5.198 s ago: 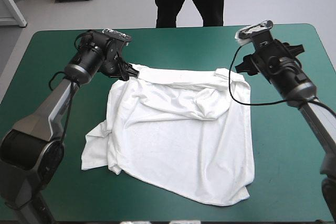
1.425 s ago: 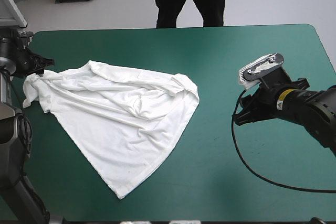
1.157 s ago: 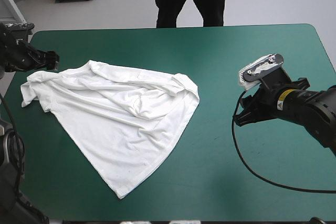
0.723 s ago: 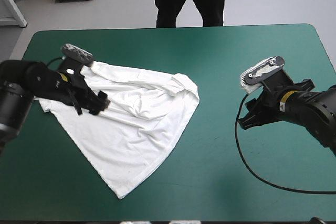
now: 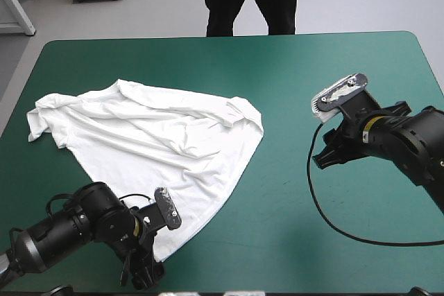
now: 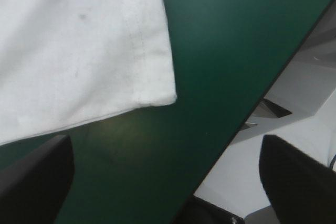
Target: Fold the cloth
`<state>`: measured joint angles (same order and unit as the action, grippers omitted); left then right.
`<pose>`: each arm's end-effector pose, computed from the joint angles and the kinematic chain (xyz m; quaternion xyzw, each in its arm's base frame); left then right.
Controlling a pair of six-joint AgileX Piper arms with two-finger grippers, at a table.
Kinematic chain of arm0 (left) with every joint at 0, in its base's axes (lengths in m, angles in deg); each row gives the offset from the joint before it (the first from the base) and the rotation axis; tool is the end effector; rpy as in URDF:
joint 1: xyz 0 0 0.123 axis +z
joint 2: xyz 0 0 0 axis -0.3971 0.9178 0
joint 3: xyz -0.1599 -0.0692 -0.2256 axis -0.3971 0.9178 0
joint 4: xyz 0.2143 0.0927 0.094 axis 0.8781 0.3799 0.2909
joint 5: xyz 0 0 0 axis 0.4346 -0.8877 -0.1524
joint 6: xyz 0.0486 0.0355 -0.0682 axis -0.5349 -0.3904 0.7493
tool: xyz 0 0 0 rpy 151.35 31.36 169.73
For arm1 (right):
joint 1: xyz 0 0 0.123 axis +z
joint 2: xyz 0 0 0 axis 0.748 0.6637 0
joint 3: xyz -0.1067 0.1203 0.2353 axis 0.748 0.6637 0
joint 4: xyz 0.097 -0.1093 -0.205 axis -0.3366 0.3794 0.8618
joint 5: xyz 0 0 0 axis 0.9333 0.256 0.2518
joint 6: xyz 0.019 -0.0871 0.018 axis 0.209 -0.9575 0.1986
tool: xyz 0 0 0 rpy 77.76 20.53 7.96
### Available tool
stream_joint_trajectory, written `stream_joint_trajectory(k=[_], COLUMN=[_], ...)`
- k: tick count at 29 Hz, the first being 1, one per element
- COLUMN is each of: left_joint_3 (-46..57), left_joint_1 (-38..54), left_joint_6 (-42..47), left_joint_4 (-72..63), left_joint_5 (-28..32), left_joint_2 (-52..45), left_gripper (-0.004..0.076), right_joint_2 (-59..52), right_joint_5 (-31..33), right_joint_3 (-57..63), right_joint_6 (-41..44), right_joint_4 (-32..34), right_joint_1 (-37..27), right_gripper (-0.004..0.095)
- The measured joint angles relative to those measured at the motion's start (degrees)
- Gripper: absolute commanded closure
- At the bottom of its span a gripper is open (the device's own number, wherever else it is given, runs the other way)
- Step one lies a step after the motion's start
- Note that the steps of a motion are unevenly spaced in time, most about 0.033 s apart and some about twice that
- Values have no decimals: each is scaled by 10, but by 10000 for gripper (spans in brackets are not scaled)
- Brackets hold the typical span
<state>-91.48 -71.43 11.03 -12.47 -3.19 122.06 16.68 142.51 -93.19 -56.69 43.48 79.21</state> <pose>0.1038 -0.1228 0.2623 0.5059 0.8601 -0.0436 0.0479 0.1852 0.0872 0.4207 -0.2735 0.8943 -0.0343 0.3526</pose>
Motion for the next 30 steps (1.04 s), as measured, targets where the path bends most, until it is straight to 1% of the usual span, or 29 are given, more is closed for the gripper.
stream_joint_trajectory(k=[4,7,10,14,16,19,20,24,26,30], left_joint_3=[55,81,97,103,98,89,86,75,72,71], left_joint_1=[-3,-4,-4,-4,-4,-4,-4,-4,-3,-3], left_joint_6=[-7,-11,-12,-11,-10,-6,-6,-8,-9,-10], left_joint_4=[-5,-8,-8,0,8,9,9,9,10,16], left_joint_5=[63,107,145,169,168,166,166,172,175,181], left_joint_2=[0,0,12,53,71,93,98,117,124,126], left_gripper=[41,67,109,188,246,375,444,657,733,733], right_joint_2=[20,36,51,63,64,64,64,67,72,102], right_joint_5=[-2,-6,-12,-25,-30,-34,-35,-43,-49,-54], right_joint_3=[0,0,0,0,0,0,0,0,0,-2], right_joint_6=[0,0,0,0,0,-5,-7,-14,-19,-30], right_joint_4=[6,7,8,5,4,3,3,3,2,-2], right_joint_1=[0,0,0,0,0,0,0,0,0,0], right_gripper=[378,378,378,378,378,378,378,378,378,372])
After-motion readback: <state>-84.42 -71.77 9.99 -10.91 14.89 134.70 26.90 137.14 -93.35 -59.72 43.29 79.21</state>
